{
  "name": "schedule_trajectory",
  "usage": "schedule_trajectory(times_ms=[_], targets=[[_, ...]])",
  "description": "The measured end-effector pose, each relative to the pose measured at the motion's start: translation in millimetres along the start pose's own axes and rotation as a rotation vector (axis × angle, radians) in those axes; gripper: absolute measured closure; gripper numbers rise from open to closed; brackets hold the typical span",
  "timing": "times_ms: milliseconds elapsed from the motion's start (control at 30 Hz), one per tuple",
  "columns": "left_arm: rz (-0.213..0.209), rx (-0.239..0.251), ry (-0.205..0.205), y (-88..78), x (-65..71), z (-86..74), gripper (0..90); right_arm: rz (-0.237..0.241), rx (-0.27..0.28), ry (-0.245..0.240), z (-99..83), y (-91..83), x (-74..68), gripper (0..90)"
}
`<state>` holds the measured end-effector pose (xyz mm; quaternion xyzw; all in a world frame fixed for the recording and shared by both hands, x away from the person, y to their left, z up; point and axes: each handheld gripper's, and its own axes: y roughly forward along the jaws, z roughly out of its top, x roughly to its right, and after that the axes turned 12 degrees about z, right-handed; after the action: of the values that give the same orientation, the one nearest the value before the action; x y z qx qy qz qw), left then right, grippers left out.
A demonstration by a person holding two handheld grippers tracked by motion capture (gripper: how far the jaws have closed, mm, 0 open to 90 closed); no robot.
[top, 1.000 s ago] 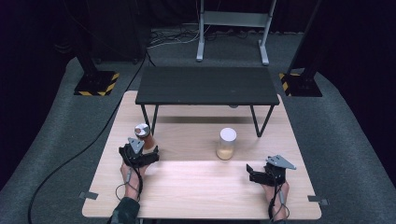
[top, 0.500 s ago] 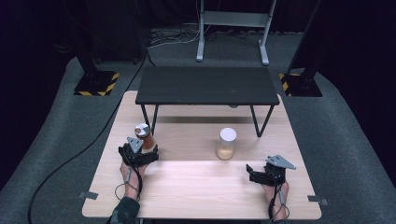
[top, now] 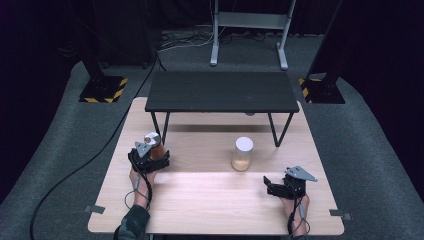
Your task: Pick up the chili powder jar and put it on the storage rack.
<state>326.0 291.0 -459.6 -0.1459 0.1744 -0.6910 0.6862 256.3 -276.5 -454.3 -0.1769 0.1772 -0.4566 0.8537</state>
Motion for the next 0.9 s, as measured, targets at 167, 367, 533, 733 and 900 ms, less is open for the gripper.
schedule_trajectory(times_ms=[167,367,533,733,900], targets=[[0.000,0.014,0.006,4.2,2.5,3.1,0.0,0.001,0.001,0.001,-0.2,-0.2,0.3,0.0],[-0.010,0.016,0.011,11.5,2.4,-0.4,0.0,0.003,0.004,0.004,-0.6,-0.5,1.0,0.0],[0.016,0.030,0.016,10.1,6.2,-1.7,0.6,0.004,0.003,0.003,-0.6,-0.6,1.0,0.0],[0.031,0.033,0.010,10.3,8.6,-3.3,14.6,0.002,0.002,0.003,-0.5,-0.4,0.7,0.0],[0.044,0.044,-0.015,9.2,7.7,-5.9,24.8,0.002,0.000,0.002,-0.1,-0.2,0.4,0.0]])
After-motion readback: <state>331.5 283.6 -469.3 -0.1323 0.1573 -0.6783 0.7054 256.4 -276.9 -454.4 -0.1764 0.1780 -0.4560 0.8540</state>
